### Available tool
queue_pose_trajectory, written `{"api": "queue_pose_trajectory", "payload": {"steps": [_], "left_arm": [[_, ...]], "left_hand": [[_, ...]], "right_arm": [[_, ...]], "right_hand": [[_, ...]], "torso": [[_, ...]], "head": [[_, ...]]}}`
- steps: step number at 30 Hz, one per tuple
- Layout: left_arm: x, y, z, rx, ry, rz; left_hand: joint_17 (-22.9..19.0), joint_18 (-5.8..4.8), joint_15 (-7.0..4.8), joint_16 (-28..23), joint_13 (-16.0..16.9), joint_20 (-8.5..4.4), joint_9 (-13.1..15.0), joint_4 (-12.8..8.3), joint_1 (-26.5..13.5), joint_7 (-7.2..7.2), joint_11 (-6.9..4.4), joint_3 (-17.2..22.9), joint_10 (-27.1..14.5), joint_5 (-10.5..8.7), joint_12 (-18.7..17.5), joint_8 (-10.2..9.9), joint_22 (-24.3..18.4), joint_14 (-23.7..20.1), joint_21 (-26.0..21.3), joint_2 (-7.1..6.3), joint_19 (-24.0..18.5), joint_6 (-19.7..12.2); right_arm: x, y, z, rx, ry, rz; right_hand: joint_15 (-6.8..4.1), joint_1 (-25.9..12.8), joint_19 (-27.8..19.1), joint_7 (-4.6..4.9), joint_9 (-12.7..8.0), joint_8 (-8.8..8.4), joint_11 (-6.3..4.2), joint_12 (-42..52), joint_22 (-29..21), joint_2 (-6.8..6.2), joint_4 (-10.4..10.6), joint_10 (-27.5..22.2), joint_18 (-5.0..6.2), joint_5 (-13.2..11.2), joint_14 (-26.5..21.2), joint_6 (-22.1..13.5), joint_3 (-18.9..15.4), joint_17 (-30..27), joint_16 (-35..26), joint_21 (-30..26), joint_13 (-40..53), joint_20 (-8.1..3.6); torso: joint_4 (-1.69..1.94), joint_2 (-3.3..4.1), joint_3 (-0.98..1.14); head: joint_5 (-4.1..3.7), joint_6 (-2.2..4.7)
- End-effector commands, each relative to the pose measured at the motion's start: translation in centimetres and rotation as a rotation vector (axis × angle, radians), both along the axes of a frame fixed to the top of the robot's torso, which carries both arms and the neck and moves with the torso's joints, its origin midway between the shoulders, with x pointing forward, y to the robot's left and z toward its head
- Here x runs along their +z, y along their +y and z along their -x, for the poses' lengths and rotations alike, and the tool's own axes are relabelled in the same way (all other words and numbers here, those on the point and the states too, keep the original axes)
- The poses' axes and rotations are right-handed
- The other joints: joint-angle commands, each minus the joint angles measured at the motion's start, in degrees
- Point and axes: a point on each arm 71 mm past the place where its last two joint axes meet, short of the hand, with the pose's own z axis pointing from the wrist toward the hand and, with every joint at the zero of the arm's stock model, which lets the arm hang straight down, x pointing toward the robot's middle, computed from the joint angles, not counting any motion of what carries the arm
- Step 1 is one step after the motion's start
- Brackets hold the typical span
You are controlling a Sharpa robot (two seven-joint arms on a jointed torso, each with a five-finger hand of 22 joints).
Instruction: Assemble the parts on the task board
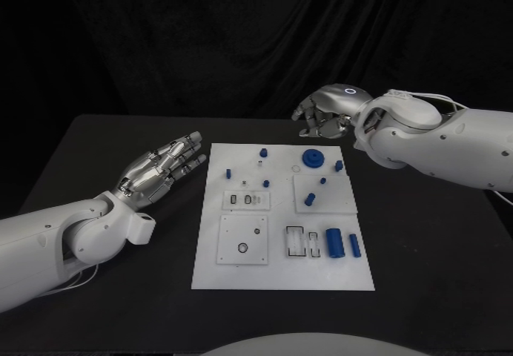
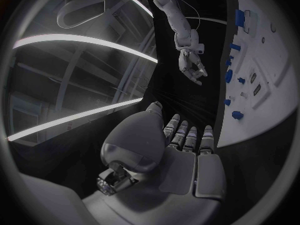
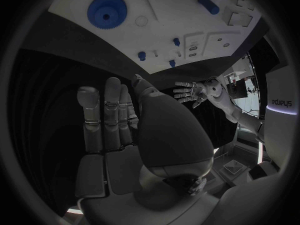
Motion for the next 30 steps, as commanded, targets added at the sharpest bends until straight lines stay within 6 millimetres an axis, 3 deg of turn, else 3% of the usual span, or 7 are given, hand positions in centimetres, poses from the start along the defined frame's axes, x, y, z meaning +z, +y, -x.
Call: {"api": "queue_pose_trajectory", "payload": {"steps": [1, 2, 3, 5, 8, 17, 30], "left_arm": [[0.8, 0.1, 0.1, 0.018, -0.092, 0.087], [0.7, 0.1, 0.1, 0.018, -0.091, 0.087], [0.7, 0.1, 0.1, 0.018, -0.090, 0.087], [0.6, 0.2, 0.2, 0.018, -0.089, 0.087], [0.5, 0.1, 0.2, 0.018, -0.087, 0.088], [0.2, 0.1, 0.2, 0.012, -0.078, 0.088], [0.1, 0.2, 0.3, 0.011, -0.075, 0.088]], "left_hand": [[-0.07, 0.29, 0.12, -0.36, -0.03, 0.28, 0.08, 0.10, 0.65, 0.12, 0.25, 0.23, 0.00, 0.12, -0.14, 0.22, -0.07, -0.01, -0.20, 0.03, 0.00, 0.08], [-0.07, 0.29, 0.12, -0.36, -0.03, 0.28, 0.08, 0.10, 0.65, 0.12, 0.25, 0.23, 0.00, 0.12, -0.14, 0.22, -0.07, -0.01, -0.20, 0.03, 0.00, 0.08], [-0.07, 0.29, 0.12, -0.36, -0.03, 0.28, 0.08, 0.10, 0.65, 0.12, 0.25, 0.23, 0.00, 0.12, -0.14, 0.22, -0.07, -0.01, -0.20, 0.03, 0.00, 0.08], [-0.08, 0.29, 0.13, -0.37, -0.03, 0.28, 0.08, 0.05, 0.71, 0.12, 0.26, 0.29, 0.00, 0.21, -0.15, 0.21, -0.08, -0.03, -0.21, 0.03, -0.02, 0.01], [-0.08, 0.29, 0.13, -0.37, -0.03, 0.28, 0.08, 0.05, 0.71, 0.12, 0.26, 0.29, 0.00, 0.21, -0.15, 0.21, -0.08, -0.03, -0.21, 0.03, -0.02, 0.01], [-0.07, 0.29, 0.15, -0.36, -0.03, 0.30, 0.08, -0.01, 0.76, 0.12, 0.27, 0.35, -0.01, 0.29, -0.17, 0.21, -0.07, 0.00, -0.21, 0.04, -0.01, 0.01], [-0.07, 0.28, 0.21, -0.36, -0.04, 0.34, 0.07, -0.18, 0.92, 0.12, 0.30, 0.51, -0.04, 0.46, -0.20, 0.20, -0.08, 0.00, -0.23, 0.02, -0.03, -0.06]], "right_arm": [[-0.6, -1.7, 0.4, -0.068, 0.099, -0.017], [-0.8, -2.2, 0.5, -0.082, 0.112, -0.002], [-1.1, -2.7, 0.6, -0.099, 0.126, 0.020], [-1.7, -3.6, 0.7, -0.124, 0.139, 0.053], [-2.6, -4.7, 0.9, -0.160, 0.151, 0.090], [-4.3, -5.5, 0.7, -0.188, 0.159, 0.114], [-5.5, -4.7, 0.0, -0.180, 0.134, 0.097]], "right_hand": [[-0.60, -2.36, 5.42, -0.27, 0.05, -0.02, -0.55, 13.50, 7.62, 0.34, 2.26, 12.14, -1.91, 0.58, 7.28, 1.70, -0.65, 20.40, 11.29, 6.40, 21.47, -0.49], [-0.72, -3.63, 8.65, -0.40, -0.14, -0.57, -0.79, 18.14, 12.42, 0.27, 3.20, 21.32, -2.99, 0.45, 11.16, 1.67, -1.28, 31.17, 16.86, 10.67, 32.11, -0.68], [-0.93, -4.58, 9.59, -0.59, -0.41, -1.25, -1.00, 20.35, 14.21, 0.34, 3.84, 26.61, -3.32, 0.19, 12.66, 1.30, -1.75, 36.18, 19.32, 12.20, 38.18, -0.86], [-1.27, -5.68, 10.72, -0.92, -0.89, -2.37, -1.37, 22.37, 16.39, 0.45, 4.56, 33.31, -3.71, -0.89, 15.47, 0.72, -2.48, 44.18, 22.84, 13.96, 45.15, -1.19], [-1.52, -6.10, 11.81, -1.13, -1.17, -2.99, -1.62, 23.19, 18.15, 0.46, 4.74, 37.05, -4.05, -1.07, 16.90, 0.83, -2.99, 48.04, 24.35, 15.39, 48.86, -1.43], [-1.70, -5.97, 12.73, -0.96, -1.37, -3.41, -1.66, 23.37, 19.35, 0.28, 4.49, 37.95, -4.31, -0.94, 17.66, 0.92, -3.28, 49.75, 24.94, 16.38, 49.75, -1.65], [-1.68, -5.47, 12.68, -0.83, -1.80, -4.30, -1.58, 23.10, 19.29, 0.18, 3.99, 36.90, -4.23, -0.95, 17.57, -0.26, -3.33, 49.34, 24.65, 16.21, 48.64, -1.65]], "torso": [[0.00, 0.06, -0.02], [-0.01, 0.04, -0.02], [-0.01, 0.01, 0.01], [-0.07, -0.04, 0.05], [-0.02, 0.02, 0.09], [0.25, 0.06, -0.01], [0.09, -0.01, -0.08]], "head": [[-0.23, 0.23], [-0.32, 0.29], [-0.46, 0.38], [-0.56, 0.44], [-0.74, 0.52], [-0.97, 0.41], [-0.88, 0.18]]}}
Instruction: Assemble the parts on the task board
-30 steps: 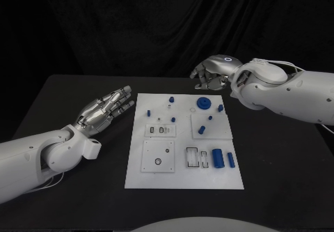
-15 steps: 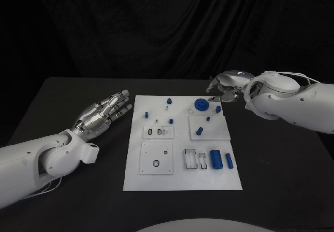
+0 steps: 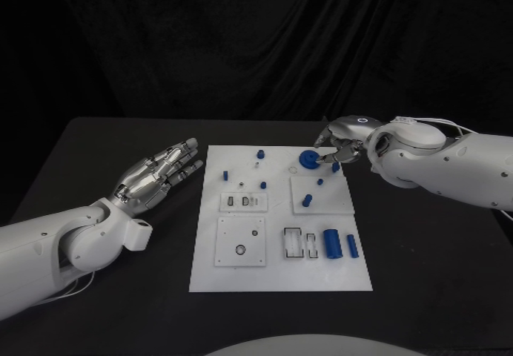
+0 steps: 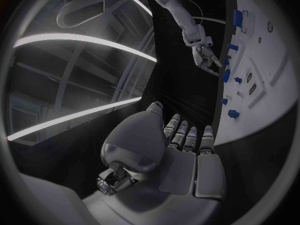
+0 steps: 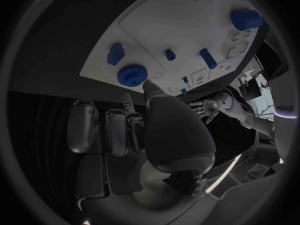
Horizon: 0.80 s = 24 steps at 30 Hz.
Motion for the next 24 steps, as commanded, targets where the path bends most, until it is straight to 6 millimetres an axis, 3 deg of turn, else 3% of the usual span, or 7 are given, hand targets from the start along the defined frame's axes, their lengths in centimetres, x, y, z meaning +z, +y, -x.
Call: {"api": "queue_pose_trajectory", "payload": {"steps": [1, 24], "left_arm": [[0.8, 0.1, 0.1, 0.010, -0.089, 0.089], [0.6, 0.0, 0.1, 0.004, -0.083, 0.090]], "left_hand": [[-0.07, 0.28, 0.21, -0.36, -0.04, 0.34, 0.07, -0.03, 0.44, 0.12, 0.30, 0.36, -0.04, 0.25, -0.20, 0.21, -0.08, 0.00, -0.23, 0.01, -0.03, -0.06], [-0.09, 0.27, 0.25, -0.38, -0.05, 0.37, 0.06, -0.25, 0.63, 0.13, 0.33, 0.58, -0.08, 0.43, -0.24, 0.19, -0.09, -0.05, -0.25, 0.03, -0.05, -0.15]], "right_arm": [[0.0, -0.1, -0.2, -0.016, -0.036, -0.003], [-1.8, 0.9, -1.0, -0.024, 0.007, 0.023]], "right_hand": [[-0.20, 0.19, 0.12, 0.04, -0.09, -0.31, 0.02, -0.11, 2.79, -0.23, -0.27, 4.54, -0.60, -0.05, 1.92, -0.51, -0.07, 3.87, -0.13, -0.08, 13.27, -0.02], [-0.48, 1.19, -0.35, -0.56, -0.90, -0.63, -0.40, -0.45, 2.28, -0.24, -1.49, 3.66, -0.36, -0.16, 1.55, -3.25, -0.05, 2.91, -0.96, -0.94, 12.37, -0.21]], "torso": [[-0.06, -0.04, -0.02], [0.01, 0.02, 0.03]], "head": [[0.07, -0.10], [-0.15, -0.27]]}}
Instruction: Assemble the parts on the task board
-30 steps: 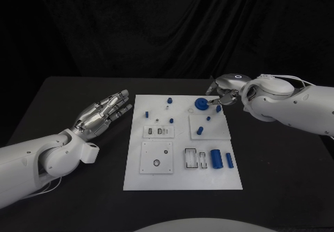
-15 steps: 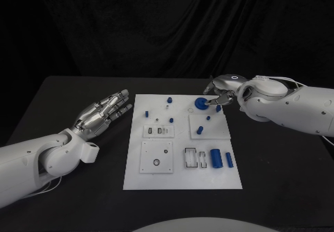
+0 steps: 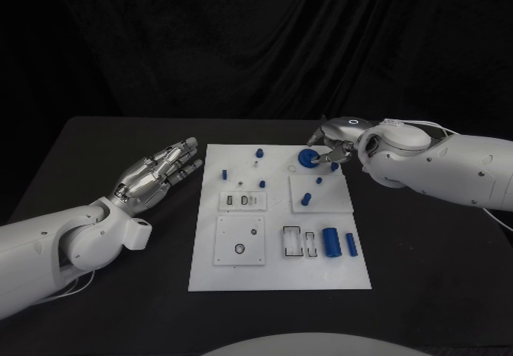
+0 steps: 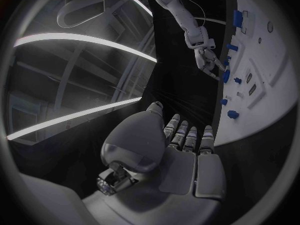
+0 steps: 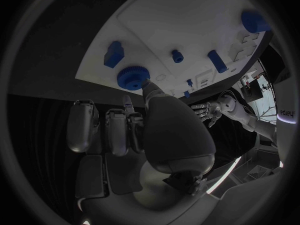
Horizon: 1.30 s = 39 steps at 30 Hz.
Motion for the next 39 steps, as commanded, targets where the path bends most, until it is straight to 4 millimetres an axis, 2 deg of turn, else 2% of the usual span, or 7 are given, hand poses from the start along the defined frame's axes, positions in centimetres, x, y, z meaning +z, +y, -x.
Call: {"api": "queue_pose_trajectory", "payload": {"steps": [1, 10, 12, 18, 22, 29, 39], "left_arm": [[0.8, 0.0, 0.1, 0.007, -0.084, 0.089], [0.7, 0.1, 0.1, 0.005, -0.081, 0.088], [0.7, 0.0, 0.1, 0.004, -0.080, 0.088], [0.6, 0.0, 0.1, 0.001, -0.076, 0.088], [0.6, 0.0, 0.1, -0.001, -0.073, 0.087], [0.5, 0.1, 0.2, -0.003, -0.068, 0.085], [0.4, 0.1, 0.1, -0.009, -0.062, 0.082]], "left_hand": [[-0.09, 0.26, 0.26, -0.38, -0.05, 0.37, 0.06, -0.09, 0.63, 0.13, 0.33, 0.42, -0.08, 0.43, -0.24, 0.20, -0.09, -0.05, -0.25, 0.03, -0.05, -0.15], [-0.09, 0.26, 0.27, -0.38, -0.05, 0.38, 0.05, -0.15, 0.68, 0.14, 0.34, 0.50, -0.10, 0.46, -0.26, 0.19, -0.09, -0.05, -0.24, 0.05, -0.04, -0.20], [-0.10, 0.26, 0.27, -0.38, -0.06, 0.39, 0.06, -0.16, 0.68, 0.14, 0.33, 0.50, -0.11, 0.46, -0.27, 0.19, -0.09, -0.06, -0.24, 0.05, -0.04, -0.19], [-0.09, 0.26, 0.27, -0.38, -0.06, 0.39, 0.05, -0.19, 0.70, 0.14, 0.34, 0.53, -0.11, 0.47, -0.27, 0.19, -0.09, -0.05, -0.24, 0.04, -0.04, -0.21], [-0.09, 0.26, 0.28, -0.38, -0.06, 0.41, 0.05, -0.27, 0.76, 0.15, 0.34, 0.60, -0.13, 0.50, -0.29, 0.18, -0.09, -0.05, -0.24, 0.03, -0.04, -0.24], [-0.08, 0.26, 0.30, -0.37, -0.06, 0.42, 0.05, -0.31, 0.79, 0.16, 0.34, 0.65, -0.15, 0.53, -0.31, 0.18, -0.08, -0.03, -0.23, 0.04, -0.02, -0.24], [-0.05, 0.26, 0.35, -0.34, -0.06, 0.45, 0.05, -0.37, 0.83, 0.18, 0.34, 0.72, -0.14, 0.56, -0.30, 0.18, -0.07, 0.05, -0.21, 0.05, 0.00, -0.22]], "right_arm": [[-0.5, -0.1, -0.1, -0.018, 0.011, 0.015], [-1.4, 0.2, -0.2, -0.013, 0.030, 0.022], [-1.5, 0.3, -0.3, -0.011, 0.031, 0.023], [-1.7, 0.4, -0.3, -0.006, 0.039, 0.026], [-1.5, 0.5, -0.2, 0.025, 0.011, 0.005], [-0.7, 1.2, 0.8, 0.098, -0.052, -0.049], [1.3, 3.8, 2.4, 0.189, -0.053, -0.076]], "right_hand": [[-0.28, 0.46, -0.35, 0.11, -0.07, 0.01, -0.19, -0.22, 2.29, -0.01, -0.30, 3.46, -0.38, -0.16, 1.36, -0.43, -0.14, 2.92, -0.23, -0.19, 12.39, -0.21], [-0.23, 1.01, -0.36, 0.39, 0.14, 0.51, -0.06, -0.22, 2.28, 0.20, -1.06, 3.60, -0.36, 1.18, 1.30, 0.24, 0.01, 2.78, -0.55, -0.46, 12.57, -0.25], [-0.19, 2.35, -0.25, 0.55, 1.24, 1.98, -0.01, -0.26, 2.46, 0.47, -2.38, 3.64, -0.38, 7.67, 1.40, 3.10, 1.11, 3.01, -0.71, -0.60, 12.65, -0.22], [-0.23, 3.61, -0.24, 0.50, 3.11, 4.03, -0.04, -0.33, 2.63, 0.01, -3.92, 3.63, -0.34, 13.48, 1.39, 5.77, 3.15, 3.13, -1.03, -0.91, 12.71, -0.28], [-0.32, 5.41, 0.06, 0.56, 5.92, 7.56, -0.08, -0.22, 3.15, -0.11, -6.22, 4.08, -0.44, 18.58, 1.54, 8.49, 5.53, 3.56, -1.06, -0.73, 13.18, -0.39], [-0.40, 6.40, 1.12, 0.58, 10.18, 12.69, -0.08, 0.13, 4.58, 0.71, -8.47, 5.06, -0.79, 17.83, 2.14, 9.30, 7.38, 4.75, -0.69, 0.38, 14.12, -0.47], [-0.38, 5.28, 1.09, 0.48, 12.17, 14.67, -0.09, 0.00, 4.70, 0.72, -8.33, 4.79, -0.76, 15.35, 2.10, 8.14, 7.22, 4.61, -0.98, 0.19, 13.86, -0.42]], "torso": [[0.11, 0.06, 0.02], [0.02, 0.04, 0.03], [0.04, 0.03, 0.02], [-0.02, 0.02, -0.01], [0.00, 0.02, 0.00], [0.00, -0.01, -0.09], [0.09, -0.03, -0.15]], "head": [[0.03, -0.03], [0.26, -0.28], [0.25, -0.29], [0.32, -0.34], [0.45, -0.27], [0.62, -0.26], [0.80, -0.40]]}}
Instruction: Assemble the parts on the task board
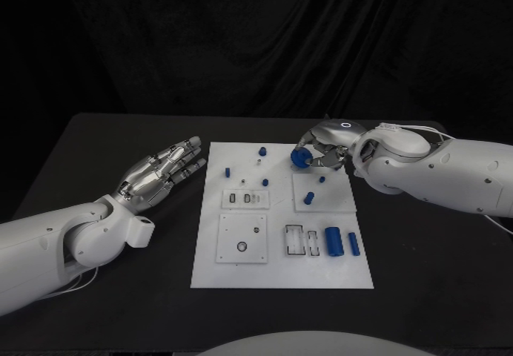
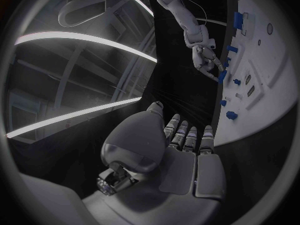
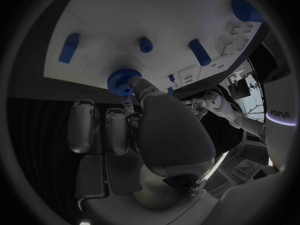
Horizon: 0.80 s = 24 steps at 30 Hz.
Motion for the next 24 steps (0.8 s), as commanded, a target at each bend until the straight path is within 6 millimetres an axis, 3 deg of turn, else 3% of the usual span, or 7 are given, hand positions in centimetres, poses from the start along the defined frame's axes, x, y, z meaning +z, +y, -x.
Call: {"api": "queue_pose_trajectory", "payload": {"steps": [1, 13, 24], "left_arm": [[0.6, 0.0, 0.1, 0.002, -0.068, 0.077], [0.3, -0.2, 0.1, -0.003, -0.059, 0.076], [0.2, -0.6, 0.1, -0.013, -0.055, 0.079]], "left_hand": [[-0.05, 0.26, 0.35, -0.34, -0.06, 0.45, 0.06, -0.04, 0.62, 0.18, 0.34, 0.40, -0.14, 0.34, -0.30, 0.20, -0.07, 0.05, -0.21, -0.16, 0.00, -0.22], [-0.05, 0.25, 0.45, -0.33, -0.07, 0.55, 0.04, -0.23, 0.73, 0.18, 0.34, 0.64, -0.20, 0.46, -0.35, 0.17, -0.06, 0.05, -0.19, -0.14, 0.02, -0.34], [-0.04, 0.25, 0.46, -0.32, -0.06, 0.57, 0.05, -0.28, 0.77, 0.19, 0.34, 0.70, -0.19, 0.50, -0.34, 0.18, -0.06, 0.08, -0.20, -0.15, 0.02, -0.29]], "right_arm": [[1.0, 1.2, 0.6, 0.053, -0.017, -0.010], [1.9, 4.3, 1.3, 0.135, -0.015, -0.017], [1.6, 8.1, -0.3, 0.174, 0.014, 0.031]], "right_hand": [[-0.38, -0.68, 0.35, -1.03, 18.15, 8.95, -0.09, -0.03, 4.70, 0.24, -0.17, 4.73, -0.77, -0.76, 2.09, 1.45, -0.16, 4.57, -0.19, -0.19, 13.77, -0.11], [-0.37, -0.89, 0.40, -1.15, 19.06, 10.06, -0.06, -0.02, 4.82, 0.37, -0.22, 4.78, -0.78, -1.93, 2.16, 1.75, -0.19, 4.76, -0.20, -0.24, 13.82, -0.10], [-0.28, -1.10, -0.03, -0.94, 19.17, 9.62, 0.02, -0.32, 4.44, 0.28, -0.25, 4.11, -0.61, -3.03, 1.95, 0.11, -0.09, 4.31, -0.59, -0.89, 13.20, -0.02]], "torso": [[0.00, -0.01, -0.05], [0.04, 0.06, 0.11], [0.08, 0.08, 0.08]], "head": [[0.04, -0.06], [0.35, 0.03], [-0.03, -0.03]]}}
